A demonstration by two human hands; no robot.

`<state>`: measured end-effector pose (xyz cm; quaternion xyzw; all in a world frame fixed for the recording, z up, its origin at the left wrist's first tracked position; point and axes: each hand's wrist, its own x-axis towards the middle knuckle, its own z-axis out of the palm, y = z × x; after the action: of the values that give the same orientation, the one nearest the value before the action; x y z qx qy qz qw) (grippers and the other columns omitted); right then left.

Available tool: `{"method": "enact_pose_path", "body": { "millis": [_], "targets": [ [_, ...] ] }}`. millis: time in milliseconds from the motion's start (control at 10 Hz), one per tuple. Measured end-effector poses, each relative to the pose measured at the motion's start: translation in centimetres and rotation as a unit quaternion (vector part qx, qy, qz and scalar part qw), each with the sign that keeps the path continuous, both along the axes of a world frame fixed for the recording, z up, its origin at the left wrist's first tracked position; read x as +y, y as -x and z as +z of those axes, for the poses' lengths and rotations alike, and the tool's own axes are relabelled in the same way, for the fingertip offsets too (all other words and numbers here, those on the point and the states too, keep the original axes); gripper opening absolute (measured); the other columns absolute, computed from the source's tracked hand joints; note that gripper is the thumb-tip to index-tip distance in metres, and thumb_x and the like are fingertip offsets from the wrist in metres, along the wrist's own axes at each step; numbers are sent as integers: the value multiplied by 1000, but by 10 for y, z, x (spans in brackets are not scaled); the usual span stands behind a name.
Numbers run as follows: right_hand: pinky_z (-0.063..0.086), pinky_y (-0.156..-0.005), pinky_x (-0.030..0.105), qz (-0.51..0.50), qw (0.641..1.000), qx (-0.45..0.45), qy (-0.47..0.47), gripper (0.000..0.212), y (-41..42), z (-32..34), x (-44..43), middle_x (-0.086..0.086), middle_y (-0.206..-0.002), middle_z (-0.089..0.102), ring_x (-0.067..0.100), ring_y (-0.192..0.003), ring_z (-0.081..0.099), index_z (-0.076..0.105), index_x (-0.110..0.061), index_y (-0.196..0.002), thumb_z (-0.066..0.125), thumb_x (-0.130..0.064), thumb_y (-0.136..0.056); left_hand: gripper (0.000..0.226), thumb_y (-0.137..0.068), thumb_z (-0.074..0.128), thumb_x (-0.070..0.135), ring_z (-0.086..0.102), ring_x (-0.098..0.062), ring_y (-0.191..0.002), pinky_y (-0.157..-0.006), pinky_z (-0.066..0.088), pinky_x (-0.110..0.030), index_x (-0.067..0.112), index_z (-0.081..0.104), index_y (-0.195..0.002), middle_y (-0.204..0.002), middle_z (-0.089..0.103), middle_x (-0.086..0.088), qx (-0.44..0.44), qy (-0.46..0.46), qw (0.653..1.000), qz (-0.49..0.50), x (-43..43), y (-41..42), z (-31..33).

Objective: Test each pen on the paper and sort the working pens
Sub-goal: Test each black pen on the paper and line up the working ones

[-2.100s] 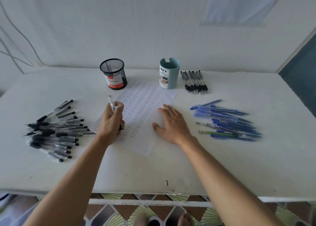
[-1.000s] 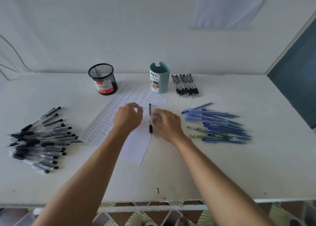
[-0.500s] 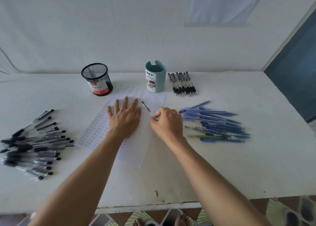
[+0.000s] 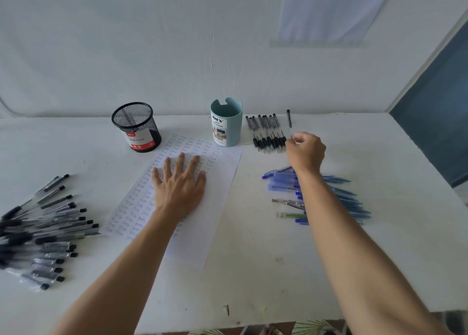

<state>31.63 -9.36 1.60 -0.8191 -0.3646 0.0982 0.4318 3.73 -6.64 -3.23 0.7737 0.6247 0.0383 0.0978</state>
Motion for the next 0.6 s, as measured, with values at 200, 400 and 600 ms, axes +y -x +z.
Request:
{"method": "enact_pose_path", "body": {
  "millis": [200, 400, 600],
  "targets": [
    [49, -62, 29, -17, 998, -35, 52, 22, -24, -3, 36, 25, -82, 68, 45, -81, 62, 67, 9, -84, 46, 8, -83, 55, -101, 19, 59, 1, -29, -154, -121, -1, -59, 43, 18, -153, -167, 10, 2, -16, -15, 1000, 0, 1, 0, -3],
    [51, -93, 32, 1, 996, -12, 94, 24, -28, -6, 50, 16, -115, 72, 33, -110, 65, 73, -1, -110, 57, -4, -94, 56, -100, 20, 60, 2, -28, -154, -122, -1, -58, 42, 19, -153, -167, 12, 3, -16, -17, 1000, 5, 3, 0, -4],
    [49, -72, 27, 36, 994, 24, 98, 25, -17, -2, 49, 14, -100, 74, 29, -86, 65, 74, 2, -97, 54, -12, -92, 56, -100, 20, 60, 2, -28, -154, -121, -1, -58, 43, 20, -152, -167, 13, 3, -14, -18, 1000, 7, 4, 1, -6]
  ]
}}
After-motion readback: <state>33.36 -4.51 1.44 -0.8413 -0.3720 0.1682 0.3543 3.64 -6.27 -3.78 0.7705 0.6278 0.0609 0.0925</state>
